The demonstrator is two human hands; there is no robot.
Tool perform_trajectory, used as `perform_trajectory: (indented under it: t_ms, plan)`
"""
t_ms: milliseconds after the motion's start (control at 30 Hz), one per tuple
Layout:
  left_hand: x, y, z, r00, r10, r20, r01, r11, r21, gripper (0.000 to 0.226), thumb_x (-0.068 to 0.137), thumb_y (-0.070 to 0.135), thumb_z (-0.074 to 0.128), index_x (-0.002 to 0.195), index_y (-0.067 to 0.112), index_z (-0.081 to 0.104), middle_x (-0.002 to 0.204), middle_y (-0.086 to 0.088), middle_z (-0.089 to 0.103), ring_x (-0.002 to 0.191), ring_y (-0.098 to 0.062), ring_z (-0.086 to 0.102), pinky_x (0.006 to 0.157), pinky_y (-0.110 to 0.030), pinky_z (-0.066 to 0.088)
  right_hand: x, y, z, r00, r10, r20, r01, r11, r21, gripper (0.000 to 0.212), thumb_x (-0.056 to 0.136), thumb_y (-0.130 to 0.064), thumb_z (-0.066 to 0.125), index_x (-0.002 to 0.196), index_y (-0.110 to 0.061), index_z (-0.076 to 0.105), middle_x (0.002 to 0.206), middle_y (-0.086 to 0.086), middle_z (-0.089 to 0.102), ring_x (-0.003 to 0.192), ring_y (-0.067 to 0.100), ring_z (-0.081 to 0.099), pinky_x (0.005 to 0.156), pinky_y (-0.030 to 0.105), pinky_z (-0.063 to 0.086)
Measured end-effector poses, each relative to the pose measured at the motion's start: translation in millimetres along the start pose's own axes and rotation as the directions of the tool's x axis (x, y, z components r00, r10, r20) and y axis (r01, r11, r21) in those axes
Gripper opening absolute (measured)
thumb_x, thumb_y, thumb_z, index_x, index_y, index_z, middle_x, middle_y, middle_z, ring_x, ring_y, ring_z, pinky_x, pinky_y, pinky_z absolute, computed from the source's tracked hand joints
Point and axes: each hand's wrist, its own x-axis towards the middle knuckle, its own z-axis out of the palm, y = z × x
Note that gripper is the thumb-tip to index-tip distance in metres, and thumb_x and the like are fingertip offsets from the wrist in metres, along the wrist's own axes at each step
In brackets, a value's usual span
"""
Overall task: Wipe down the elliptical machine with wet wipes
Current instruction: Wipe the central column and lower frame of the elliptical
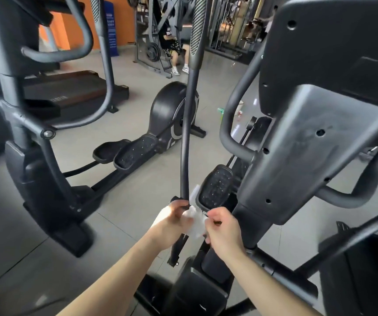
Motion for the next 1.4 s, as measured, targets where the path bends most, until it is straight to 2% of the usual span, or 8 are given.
perform_trajectory:
  t_ms: [233, 400, 500, 700, 833, 1000, 1200, 1400]
  plan:
    - [33.0, 4.8, -10.6, 0.996, -0.025, -0.086, 0.051, 0.947, 0.318, 0.036, 0.091, 0.024, 0.064, 0.125, 0.033, 0.057, 0.107, 0.008, 0.065, 0.092, -0.007, 0.064, 0.067, -0.011, 0.049, 41.6, -6.3, 17.2, 1.000, -0.014, 0.001, 0.014, 0.999, 0.044, 0.016, 0.094, -0.004, 0.059, 0.087, -0.018, 0.063, 0.075, -0.002, 0.072, 0.071, 0.013, 0.070, 0.068, 0.030, 0.059]
    - [64.0, 4.2, -24.4, 0.993, -0.054, -0.109, 0.089, 0.934, 0.346, 0.031, 0.094, 0.015, 0.061, 0.123, 0.025, 0.060, 0.097, 0.006, 0.072, 0.080, -0.009, 0.070, 0.060, -0.015, 0.051, 70.8, -8.8, 42.4, 0.998, -0.012, 0.054, 0.015, 0.999, -0.048, 0.017, 0.095, -0.007, 0.061, 0.107, -0.015, 0.072, 0.099, -0.012, 0.066, 0.091, 0.003, 0.063, 0.073, 0.007, 0.045]
    - [91.4, -5.3, -36.3, 0.988, -0.066, -0.137, 0.115, 0.916, 0.384, 0.029, 0.092, 0.017, 0.058, 0.120, 0.021, 0.067, 0.088, 0.005, 0.073, 0.072, -0.012, 0.067, 0.058, -0.020, 0.050, 91.4, -8.9, 66.3, 0.995, 0.035, 0.089, -0.025, 0.993, -0.117, 0.024, 0.099, -0.014, 0.061, 0.121, -0.011, 0.070, 0.117, -0.002, 0.062, 0.104, 0.012, 0.062, 0.089, 0.017, 0.045]
    - [152.9, -29.2, -79.5, 0.989, -0.147, -0.003, 0.139, 0.927, 0.348, 0.023, 0.089, 0.013, 0.055, 0.094, 0.033, 0.066, 0.091, 0.001, 0.071, 0.073, -0.022, 0.071, 0.057, -0.025, 0.051, 122.8, -20.7, 113.5, 0.997, 0.060, -0.055, -0.073, 0.960, -0.272, 0.008, 0.094, -0.012, 0.069, 0.094, -0.017, 0.074, 0.105, -0.005, 0.056, 0.104, 0.018, 0.061, 0.095, 0.028, 0.050]
    - [184.2, -43.6, -112.1, 0.962, -0.214, 0.170, 0.150, 0.935, 0.322, 0.021, 0.092, 0.007, 0.059, 0.095, 0.027, 0.066, 0.091, 0.001, 0.066, 0.069, -0.021, 0.067, 0.051, -0.019, 0.046, 130.0, -29.1, 135.6, 0.958, 0.162, -0.238, -0.220, 0.944, -0.246, 0.032, 0.091, -0.006, 0.068, 0.074, -0.032, 0.064, 0.100, -0.010, 0.054, 0.093, 0.015, 0.060, 0.086, 0.025, 0.052]
    - [210.4, -51.1, -123.6, 0.917, -0.264, 0.299, 0.155, 0.926, 0.344, 0.016, 0.095, 0.009, 0.061, 0.098, 0.023, 0.067, 0.097, 0.001, 0.068, 0.074, -0.019, 0.068, 0.055, -0.018, 0.047, 132.0, -43.3, 144.5, 0.899, 0.279, -0.336, -0.366, 0.902, -0.231, 0.010, 0.098, -0.013, 0.065, 0.092, -0.017, 0.071, 0.111, -0.011, 0.044, 0.085, 0.001, 0.056, 0.071, 0.000, 0.040]
    - [221.2, -39.4, -112.6, 0.862, -0.267, 0.430, 0.097, 0.921, 0.378, 0.016, 0.098, 0.012, 0.061, 0.111, 0.018, 0.068, 0.111, -0.003, 0.071, 0.077, -0.011, 0.068, 0.057, -0.015, 0.049, 122.6, -51.1, 149.1, 0.899, 0.252, -0.359, -0.388, 0.836, -0.387, 0.021, 0.106, -0.031, 0.052, 0.108, -0.029, 0.073, 0.117, -0.006, 0.058, 0.087, 0.008, 0.055, 0.073, 0.020, 0.045]
    - [214.7, -20.2, -109.5, 0.845, -0.279, 0.456, 0.053, 0.892, 0.449, 0.019, 0.097, 0.009, 0.061, 0.113, 0.017, 0.067, 0.111, -0.003, 0.069, 0.075, -0.011, 0.069, 0.051, -0.012, 0.043, 120.7, -37.8, 153.1, 0.922, 0.244, -0.300, -0.363, 0.813, -0.455, 0.030, 0.103, -0.014, 0.048, 0.100, -0.029, 0.075, 0.106, -0.012, 0.071, 0.084, 0.006, 0.061, 0.062, 0.011, 0.042]
